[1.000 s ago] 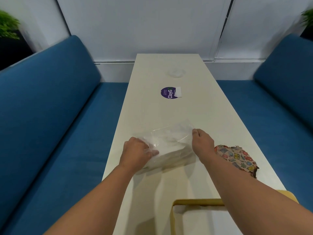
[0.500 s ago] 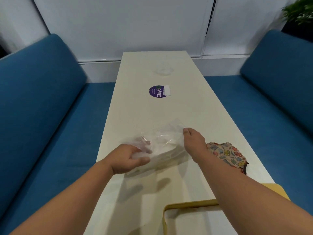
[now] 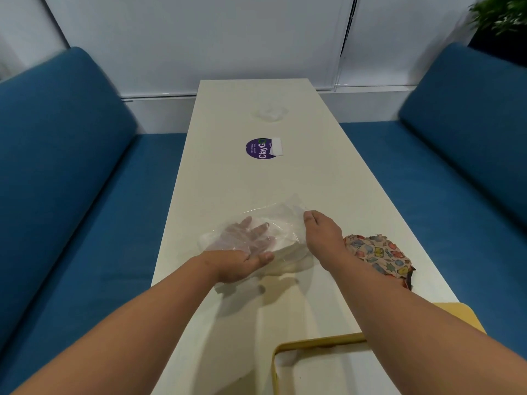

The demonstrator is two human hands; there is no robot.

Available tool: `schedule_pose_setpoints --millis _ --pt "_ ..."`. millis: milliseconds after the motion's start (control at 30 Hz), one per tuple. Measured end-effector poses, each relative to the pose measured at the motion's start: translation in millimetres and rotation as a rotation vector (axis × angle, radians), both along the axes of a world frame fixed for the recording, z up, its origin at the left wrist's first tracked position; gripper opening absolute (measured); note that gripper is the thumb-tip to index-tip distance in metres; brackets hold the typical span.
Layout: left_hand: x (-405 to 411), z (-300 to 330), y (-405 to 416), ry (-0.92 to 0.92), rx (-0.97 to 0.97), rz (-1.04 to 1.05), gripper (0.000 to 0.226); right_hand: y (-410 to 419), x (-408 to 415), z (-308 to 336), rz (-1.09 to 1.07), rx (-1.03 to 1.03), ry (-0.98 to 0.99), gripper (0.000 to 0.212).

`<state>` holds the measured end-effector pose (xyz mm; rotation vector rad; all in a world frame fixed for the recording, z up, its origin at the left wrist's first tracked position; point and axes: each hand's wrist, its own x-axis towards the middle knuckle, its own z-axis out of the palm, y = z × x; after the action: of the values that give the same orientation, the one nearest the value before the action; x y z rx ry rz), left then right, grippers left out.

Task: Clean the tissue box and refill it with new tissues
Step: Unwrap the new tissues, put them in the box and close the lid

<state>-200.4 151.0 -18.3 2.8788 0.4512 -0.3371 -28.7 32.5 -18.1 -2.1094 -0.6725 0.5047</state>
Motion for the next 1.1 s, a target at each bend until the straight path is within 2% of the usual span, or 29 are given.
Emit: schedule_pose_setpoints --millis 67,167,300,400,467,567,700,900,1100 --pt "0 -4 3 -0.024 0.005 0.004 0.089 1 1 0 -0.003 0.001 -0.001 0.04" --pt "-2 -3 3 -0.045 -0.006 0.008 0.096 2 3 -1 -0.022 0.001 0.004 0.038" --pt "-17 13 -4 -0.108 -0.077 0.069 0.07 2 6 -2 -0.054 0.017 0.013 0.036" --pt "-41 15 -4 -0.06 -0.022 0.096 0.082 2 6 -3 -0.074 0.022 0.019 0.037" --pt "-56 13 -2 -0.111 0.015 0.093 0.086 3 6 -3 -0.077 0.025 0.026 0.04" --pt "-75 13 3 -0.264 0.149 0.036 0.072 4 4 -2 -0.088 0.027 0.033 0.038" --pt "-88 11 -1 -0.293 0.263 0.01 0.066 5 2 -1 -0.101 0.019 0.016 0.038" --pt "-104 7 -8 -0.34 0.226 0.145 0.068 3 0 -2 -0.107 0.036 0.003 0.04" --pt "-107 -2 -16 -0.523 0.185 0.242 0.067 2 -1 0 -0.099 0.028 0.009 0.041"
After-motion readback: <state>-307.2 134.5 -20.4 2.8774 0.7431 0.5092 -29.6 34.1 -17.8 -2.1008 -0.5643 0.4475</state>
